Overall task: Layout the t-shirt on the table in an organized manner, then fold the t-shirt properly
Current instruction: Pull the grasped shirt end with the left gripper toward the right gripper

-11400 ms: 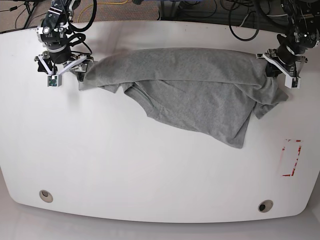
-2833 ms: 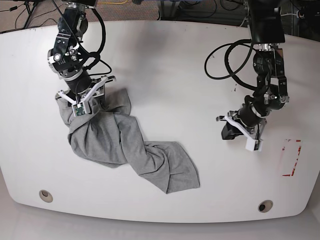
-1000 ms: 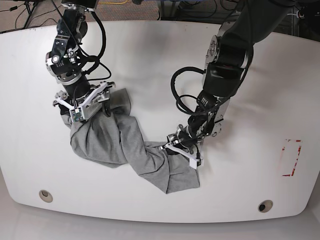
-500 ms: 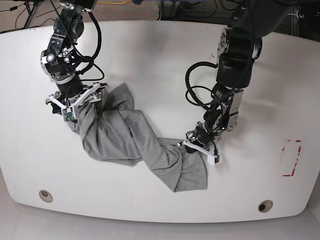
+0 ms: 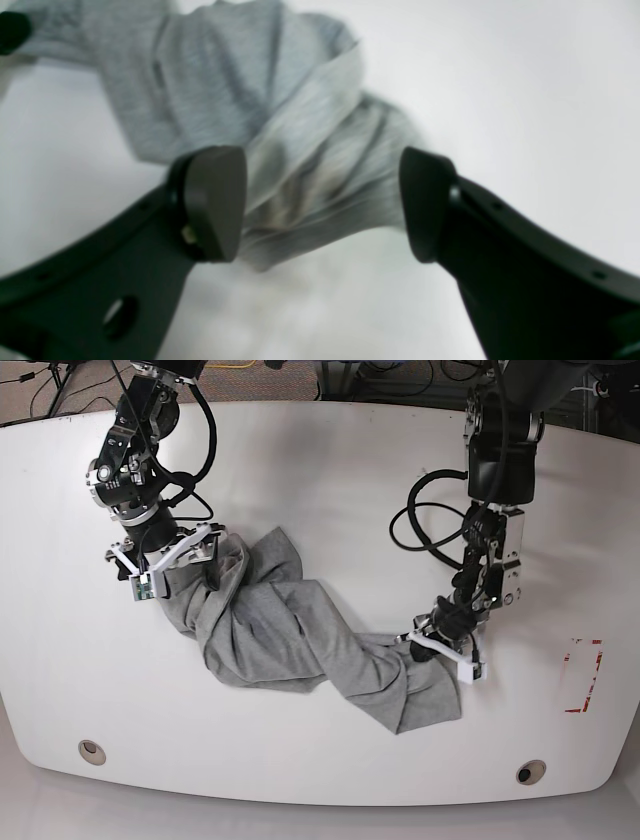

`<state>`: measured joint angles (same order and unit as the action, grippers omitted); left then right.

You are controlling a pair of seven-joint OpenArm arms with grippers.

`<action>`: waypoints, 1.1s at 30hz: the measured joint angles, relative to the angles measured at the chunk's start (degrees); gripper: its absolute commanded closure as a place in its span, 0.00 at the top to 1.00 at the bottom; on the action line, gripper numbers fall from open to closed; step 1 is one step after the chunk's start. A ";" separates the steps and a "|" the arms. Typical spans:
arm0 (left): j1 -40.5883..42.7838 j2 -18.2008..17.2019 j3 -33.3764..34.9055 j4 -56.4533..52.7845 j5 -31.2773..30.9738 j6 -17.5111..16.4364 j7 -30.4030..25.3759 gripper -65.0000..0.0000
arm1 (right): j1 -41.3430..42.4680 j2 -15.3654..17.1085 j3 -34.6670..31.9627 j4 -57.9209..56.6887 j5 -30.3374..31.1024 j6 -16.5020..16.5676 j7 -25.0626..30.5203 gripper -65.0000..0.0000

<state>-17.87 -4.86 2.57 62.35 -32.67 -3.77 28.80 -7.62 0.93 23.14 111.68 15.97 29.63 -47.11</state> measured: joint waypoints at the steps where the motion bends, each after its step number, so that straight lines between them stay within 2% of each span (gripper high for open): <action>1: 1.09 -0.57 -0.46 1.29 0.04 0.11 0.66 0.01 | 0.72 -0.07 0.07 -0.04 1.62 -0.35 -0.79 0.71; 6: 5.79 -2.21 -2.14 7.17 0.28 0.37 2.27 0.01 | 4.55 -1.86 1.88 -2.14 5.92 -1.11 -1.92 0.71; 9: 7.72 -3.17 -2.12 9.86 -0.02 -0.07 2.21 0.01 | 6.25 -4.17 3.48 -3.65 4.83 -2.67 -2.64 0.71; 13: 10.14 -4.85 -2.23 12.35 0.04 0.00 2.25 0.01 | 6.47 -5.14 2.95 -4.50 4.59 -2.38 -4.85 0.71; 22: 13.79 -6.16 -2.40 15.23 0.04 0.11 2.10 0.01 | 1.51 -3.21 -7.39 -4.63 4.22 -2.49 -5.90 0.70; 25: 14.51 -6.82 -2.27 16.41 0.00 -0.09 2.29 0.01 | -0.04 -2.36 -10.78 -5.64 4.20 -2.21 -4.74 0.70; 33: 15.82 -7.45 -2.47 18.64 0.04 -0.02 2.27 0.01 | 0.02 -0.63 -14.25 -9.22 -5.49 -2.54 0.11 0.70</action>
<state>-2.04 -12.32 0.10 80.99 -32.62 -3.79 31.07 -7.60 0.30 8.88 102.45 10.48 27.09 -47.00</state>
